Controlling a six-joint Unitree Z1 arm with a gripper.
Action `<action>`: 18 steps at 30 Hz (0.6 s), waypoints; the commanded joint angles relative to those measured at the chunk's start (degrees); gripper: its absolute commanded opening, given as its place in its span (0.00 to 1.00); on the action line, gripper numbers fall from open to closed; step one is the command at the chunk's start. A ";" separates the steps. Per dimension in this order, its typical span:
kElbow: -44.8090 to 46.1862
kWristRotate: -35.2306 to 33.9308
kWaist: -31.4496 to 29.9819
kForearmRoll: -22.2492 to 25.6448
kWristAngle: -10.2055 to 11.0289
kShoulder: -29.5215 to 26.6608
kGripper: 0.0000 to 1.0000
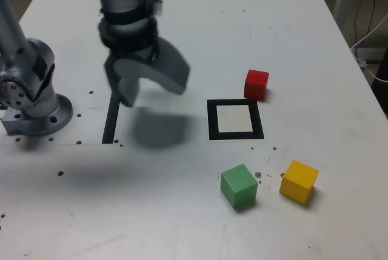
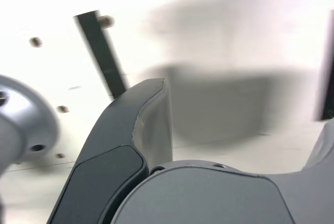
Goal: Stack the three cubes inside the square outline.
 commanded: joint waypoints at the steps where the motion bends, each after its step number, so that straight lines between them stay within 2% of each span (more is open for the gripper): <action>1: -1.67 -0.06 0.06 -0.04 0.26 1.01 1.00; 6: -5.93 -0.06 0.06 1.43 0.77 2.82 1.00; 15: -17.61 0.32 0.22 8.66 4.63 7.88 0.99; 18: -20.73 0.92 0.74 9.82 4.96 10.05 0.99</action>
